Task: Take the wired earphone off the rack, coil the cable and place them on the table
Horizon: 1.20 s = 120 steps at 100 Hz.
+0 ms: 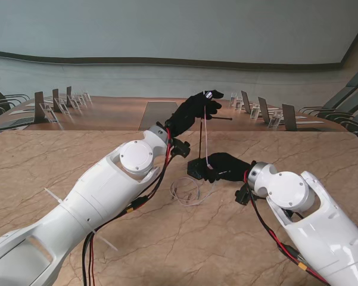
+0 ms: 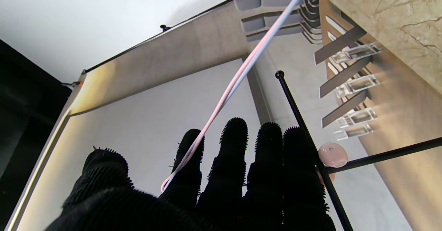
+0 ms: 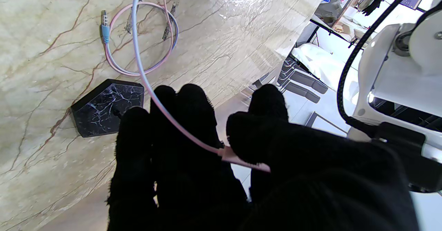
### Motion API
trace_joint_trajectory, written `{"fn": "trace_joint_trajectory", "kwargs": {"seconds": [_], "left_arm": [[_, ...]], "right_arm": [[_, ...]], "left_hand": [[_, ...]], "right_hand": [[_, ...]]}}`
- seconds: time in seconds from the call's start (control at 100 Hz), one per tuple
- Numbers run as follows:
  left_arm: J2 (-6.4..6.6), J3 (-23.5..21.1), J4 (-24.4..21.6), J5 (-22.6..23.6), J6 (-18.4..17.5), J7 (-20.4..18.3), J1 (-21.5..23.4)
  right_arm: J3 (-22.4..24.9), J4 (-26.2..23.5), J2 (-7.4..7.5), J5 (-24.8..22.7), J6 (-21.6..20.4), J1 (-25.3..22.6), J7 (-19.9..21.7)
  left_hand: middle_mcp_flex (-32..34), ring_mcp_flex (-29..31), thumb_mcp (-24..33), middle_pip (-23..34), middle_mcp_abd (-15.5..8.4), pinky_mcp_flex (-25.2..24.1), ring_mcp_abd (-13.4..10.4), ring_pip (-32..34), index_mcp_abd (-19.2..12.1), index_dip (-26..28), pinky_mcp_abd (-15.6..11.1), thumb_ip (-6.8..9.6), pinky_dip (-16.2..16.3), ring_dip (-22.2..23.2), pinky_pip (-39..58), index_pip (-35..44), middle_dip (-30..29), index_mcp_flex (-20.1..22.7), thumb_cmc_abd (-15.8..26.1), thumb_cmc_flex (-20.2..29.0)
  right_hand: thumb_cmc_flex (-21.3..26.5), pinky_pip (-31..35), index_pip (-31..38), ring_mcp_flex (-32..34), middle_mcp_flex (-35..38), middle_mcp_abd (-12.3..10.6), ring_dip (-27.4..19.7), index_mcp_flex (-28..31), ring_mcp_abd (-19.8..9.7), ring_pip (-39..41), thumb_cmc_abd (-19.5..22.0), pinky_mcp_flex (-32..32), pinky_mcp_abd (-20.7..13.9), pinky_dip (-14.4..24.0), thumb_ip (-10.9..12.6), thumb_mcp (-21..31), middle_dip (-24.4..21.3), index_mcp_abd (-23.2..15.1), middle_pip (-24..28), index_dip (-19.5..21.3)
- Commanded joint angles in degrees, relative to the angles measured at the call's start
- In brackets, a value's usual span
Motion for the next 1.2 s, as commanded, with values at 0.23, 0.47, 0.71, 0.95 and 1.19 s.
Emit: {"fn": "trace_joint_trajectory", "kwargs": {"seconds": [0.23, 0.47, 0.71, 0.95, 1.19], "left_arm": [[-0.79, 0.07, 0.79, 0.07, -0.19, -0.05, -0.79], [-1.47, 0.95, 2.2, 0.04, -0.2, -0.18, -1.44], [-1.85, 1.29, 2.87, 0.63, -0.02, 0.51, -1.62], [-1.78, 1.16, 2.42, 0.81, -0.49, 1.04, -1.42], [-0.84, 0.4, 0.34, 0.09, 1.32, -0.14, -0.47]], "right_arm": [[-0.23, -0.47, -0.29, -0.08, 0.7, -0.42, -0.21], [-0.05, -0.58, -0.29, -0.08, 1.12, -0.7, -0.23], [0.27, -0.56, -0.27, 0.17, 1.02, -0.78, -0.1], [0.24, -0.46, -0.25, 0.35, 0.99, -0.67, 0.09], [0.3, -0.49, -0.72, 0.88, 0.58, -0.88, -1.75]], "left_hand": [[-1.93, -2.08, -1.34, 0.09, -2.33, -1.9, -3.0, -1.96, -3.13, 0.37, -4.46, 0.34, -1.21, -1.01, -2.53, 0.75, -0.95, -2.46, 1.75, 1.02], [-1.72, -2.16, -1.27, 0.04, -2.58, -2.32, -3.28, -2.18, -3.45, 0.36, -4.74, 0.36, -1.15, -0.87, -2.51, 0.85, -0.91, -2.0, 1.41, 1.09], [-2.15, -2.73, -1.1, -0.11, -2.84, -3.09, -3.54, -2.49, -3.45, 0.46, -4.91, 0.42, -1.14, -0.65, -2.63, 1.01, -0.76, -1.44, 0.83, 2.02], [-2.89, -2.99, -1.23, -0.3, -2.95, -3.03, -3.35, -2.69, -3.41, 0.5, -4.37, 0.45, -0.98, -0.56, -2.31, 1.09, -0.74, -1.47, -0.12, 2.24], [-2.68, -0.24, -1.2, 0.29, -1.48, 1.68, 0.36, -0.84, -2.52, 0.24, 0.93, 0.61, 0.23, -0.04, 0.67, 0.47, -0.72, -2.94, -0.58, 1.49]], "right_hand": [[-2.58, 2.4, 3.67, 3.04, 1.14, 6.96, 0.69, 2.87, -0.06, 2.63, -2.9, 0.19, -0.73, 1.24, 1.3, 1.42, 0.88, 1.58, 1.85, -0.26], [-2.55, 2.4, 3.71, 3.07, 1.18, 6.98, 0.7, 2.81, -0.13, 2.66, -3.06, 0.19, -0.73, 1.23, 1.27, 1.51, 0.87, 1.62, 1.89, -0.33], [-2.62, 2.49, 3.77, 3.2, 1.37, 7.03, 0.71, 2.99, -0.06, 2.73, -3.24, 0.28, -0.67, 1.25, 1.31, 1.66, 0.88, 1.66, 1.94, -0.41], [-2.76, 2.59, 3.8, 3.48, 1.65, 7.09, 0.71, 3.22, 0.06, 2.8, -3.58, 0.46, -0.46, 1.27, 1.42, 2.13, 0.87, 1.66, 1.94, -0.46], [-2.65, 3.17, 4.0, 4.2, 2.02, 7.49, 0.83, 2.9, 0.72, 3.24, -3.9, 1.13, 0.55, 1.46, 1.06, 2.39, 1.25, 1.96, 2.33, -0.54]]}}
